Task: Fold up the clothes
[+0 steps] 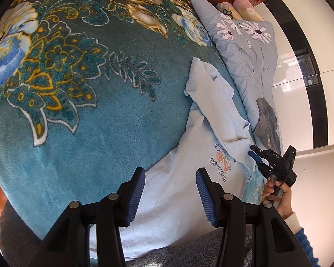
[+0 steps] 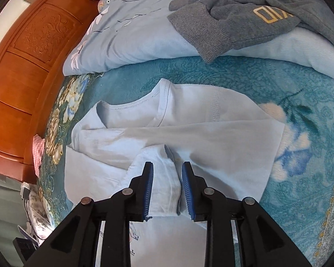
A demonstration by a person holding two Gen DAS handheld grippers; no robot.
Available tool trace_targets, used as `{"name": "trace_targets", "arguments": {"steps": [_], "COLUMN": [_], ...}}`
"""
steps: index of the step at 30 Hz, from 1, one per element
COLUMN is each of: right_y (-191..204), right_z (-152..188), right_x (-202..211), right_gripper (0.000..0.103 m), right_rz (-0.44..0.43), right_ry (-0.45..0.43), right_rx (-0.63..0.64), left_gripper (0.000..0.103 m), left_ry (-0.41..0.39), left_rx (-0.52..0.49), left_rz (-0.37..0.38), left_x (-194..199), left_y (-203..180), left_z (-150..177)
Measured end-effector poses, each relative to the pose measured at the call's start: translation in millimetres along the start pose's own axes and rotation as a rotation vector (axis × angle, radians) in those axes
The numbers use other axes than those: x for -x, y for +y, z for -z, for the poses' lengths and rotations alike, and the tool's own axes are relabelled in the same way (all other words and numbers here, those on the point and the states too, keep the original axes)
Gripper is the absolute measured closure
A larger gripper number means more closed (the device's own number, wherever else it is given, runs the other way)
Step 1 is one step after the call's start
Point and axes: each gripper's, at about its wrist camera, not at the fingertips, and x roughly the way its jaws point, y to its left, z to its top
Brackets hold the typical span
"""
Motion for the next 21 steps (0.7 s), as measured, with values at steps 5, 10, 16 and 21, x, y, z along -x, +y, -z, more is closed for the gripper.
{"name": "trace_targets", "arguments": {"steps": [5, 10, 16, 21], "right_y": [8, 21, 40, 25], "right_z": [-11, -2, 7, 2], "right_x": [-20, -22, 0, 23], "right_gripper": [0.068, 0.077, 0.097, 0.097], "right_rz": [0.035, -0.002, -0.047, -0.026], "right_ry": [0.02, 0.021, 0.007, -0.052], "right_rx": [0.041, 0.078, 0.133, 0.064], "left_gripper": [0.051, 0.051, 0.051, 0.051], "left_ry": [0.004, 0.013, 0.024, 0.027], "left_rx": [0.012, 0.016, 0.017, 0.006], "left_rz": [-0.003, 0.002, 0.003, 0.006], "left_x": [-4, -8, -11, -9], "left_y": [7, 8, 8, 6], "left_z": [-3, -4, -4, -3]}}
